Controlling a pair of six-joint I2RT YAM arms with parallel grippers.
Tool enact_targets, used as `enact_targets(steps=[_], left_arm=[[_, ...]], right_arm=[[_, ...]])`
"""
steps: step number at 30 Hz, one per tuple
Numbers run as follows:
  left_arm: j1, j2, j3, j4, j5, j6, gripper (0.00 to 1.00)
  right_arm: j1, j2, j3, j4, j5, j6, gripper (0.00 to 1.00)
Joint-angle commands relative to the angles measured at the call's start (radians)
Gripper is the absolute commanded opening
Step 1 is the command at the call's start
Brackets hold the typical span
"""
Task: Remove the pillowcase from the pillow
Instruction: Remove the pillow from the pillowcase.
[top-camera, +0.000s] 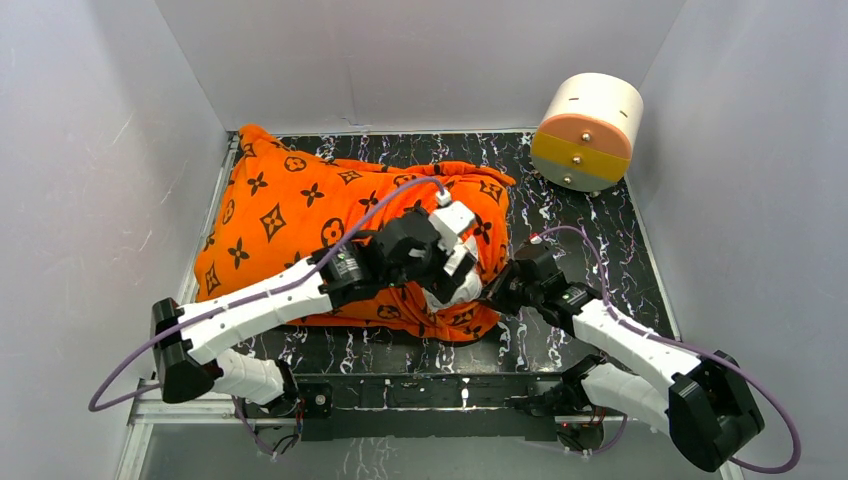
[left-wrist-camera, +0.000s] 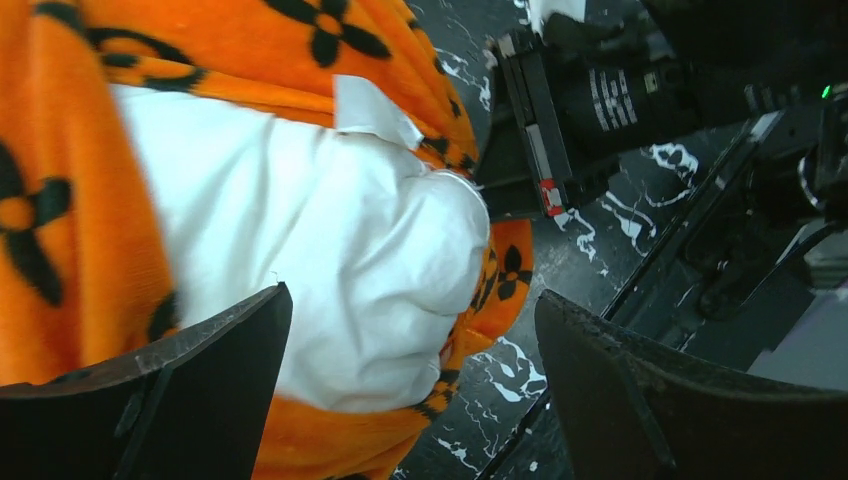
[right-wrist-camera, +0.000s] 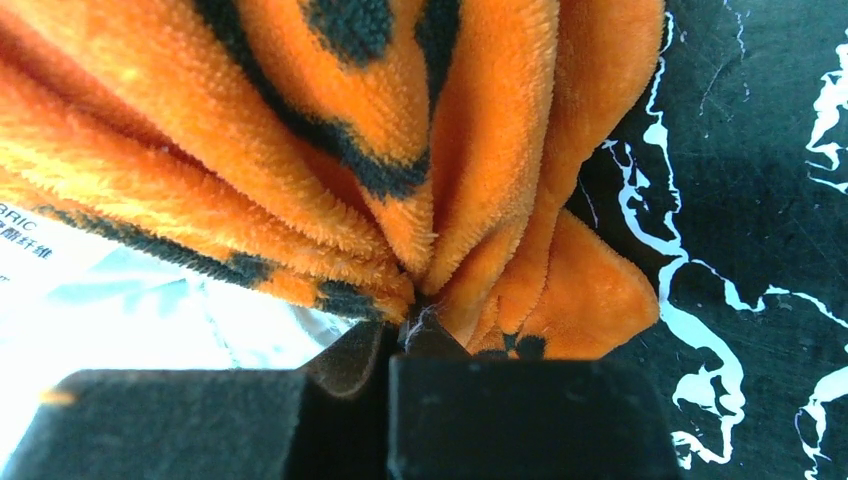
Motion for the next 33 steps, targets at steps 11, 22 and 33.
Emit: enact_targets(steps=[11, 22, 33], left_arm=[[-0.136, 0.201, -0.065, 0.065, -0.153, 0.275, 0.9], [-0.133, 0.364, -0.088, 0.178, -0.461, 0.26, 0.49], [-0.083, 0.111, -0.056, 0.193, -0.501, 0.16, 0.0]], right_arm=[[-0.011, -0.109, -0.03, -0.154, 0.119, 0.008, 0.0], [-0.011, -0.133, -0.015, -0.212, 0.099, 0.024, 0.0], [-0.023, -0.189, -0.004, -0.27, 0.113, 0.08, 0.0]])
